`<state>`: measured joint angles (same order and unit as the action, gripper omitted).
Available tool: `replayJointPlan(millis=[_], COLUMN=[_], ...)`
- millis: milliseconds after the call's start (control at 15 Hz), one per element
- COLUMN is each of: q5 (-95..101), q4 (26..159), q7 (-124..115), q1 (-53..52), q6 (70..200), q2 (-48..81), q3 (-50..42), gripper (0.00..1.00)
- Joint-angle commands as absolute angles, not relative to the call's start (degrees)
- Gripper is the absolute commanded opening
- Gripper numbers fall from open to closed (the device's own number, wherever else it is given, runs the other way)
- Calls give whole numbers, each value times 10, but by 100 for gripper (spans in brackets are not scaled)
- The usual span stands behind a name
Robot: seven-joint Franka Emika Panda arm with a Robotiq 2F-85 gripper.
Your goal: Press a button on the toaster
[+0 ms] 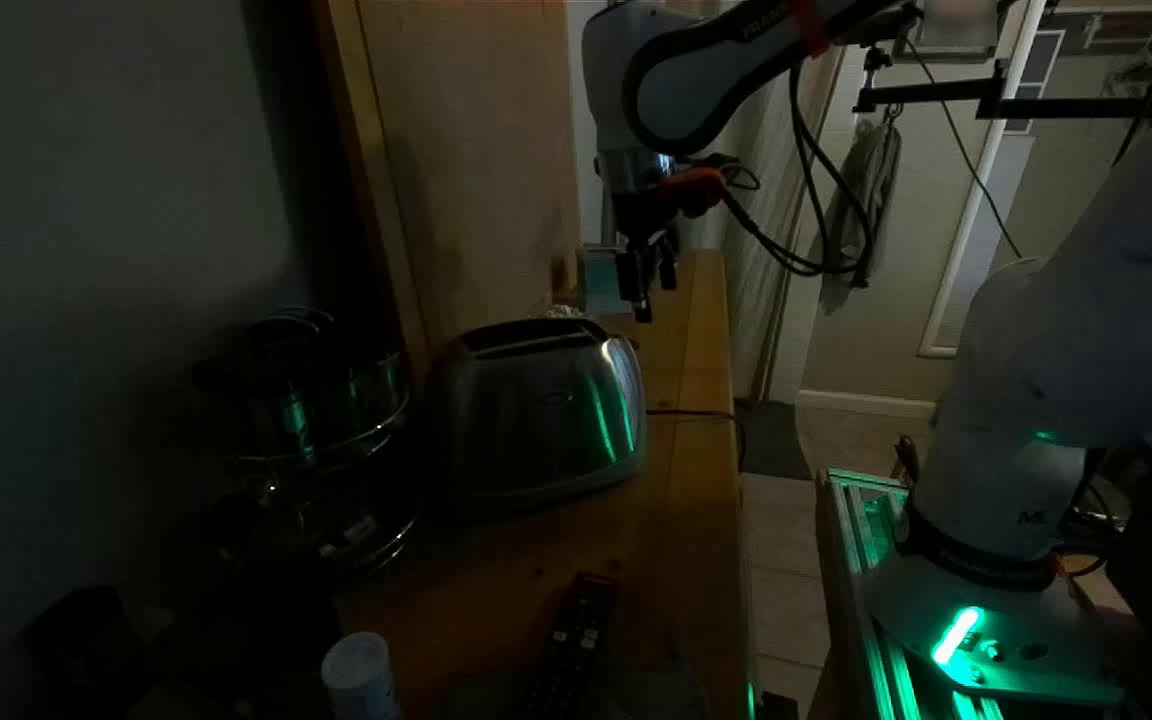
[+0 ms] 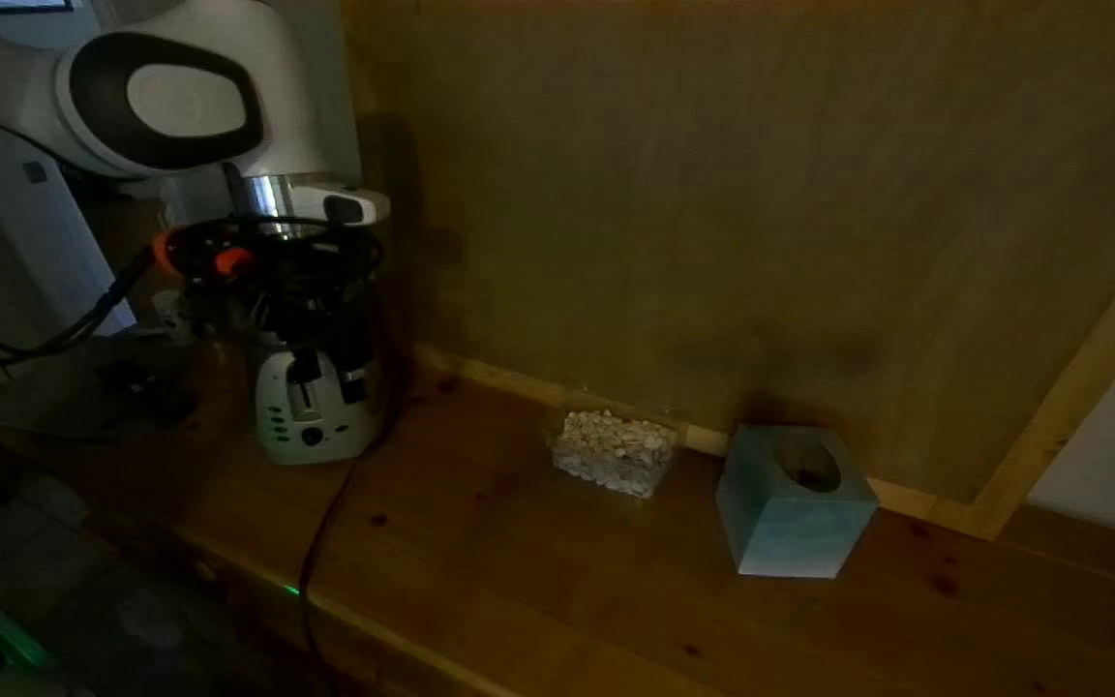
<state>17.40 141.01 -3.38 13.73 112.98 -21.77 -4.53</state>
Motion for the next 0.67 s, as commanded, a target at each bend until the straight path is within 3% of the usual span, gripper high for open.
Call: replayJointPlan(millis=[0,267,600], q5=[177,177,120], q4=[1409,1409,1445], q7=[-37,-37,29], q1=[127,127,136], q6=[1128,1128,1153], q2=[-218,-218,-259], q3=[-55,-55,-122], gripper=[100,100,100])
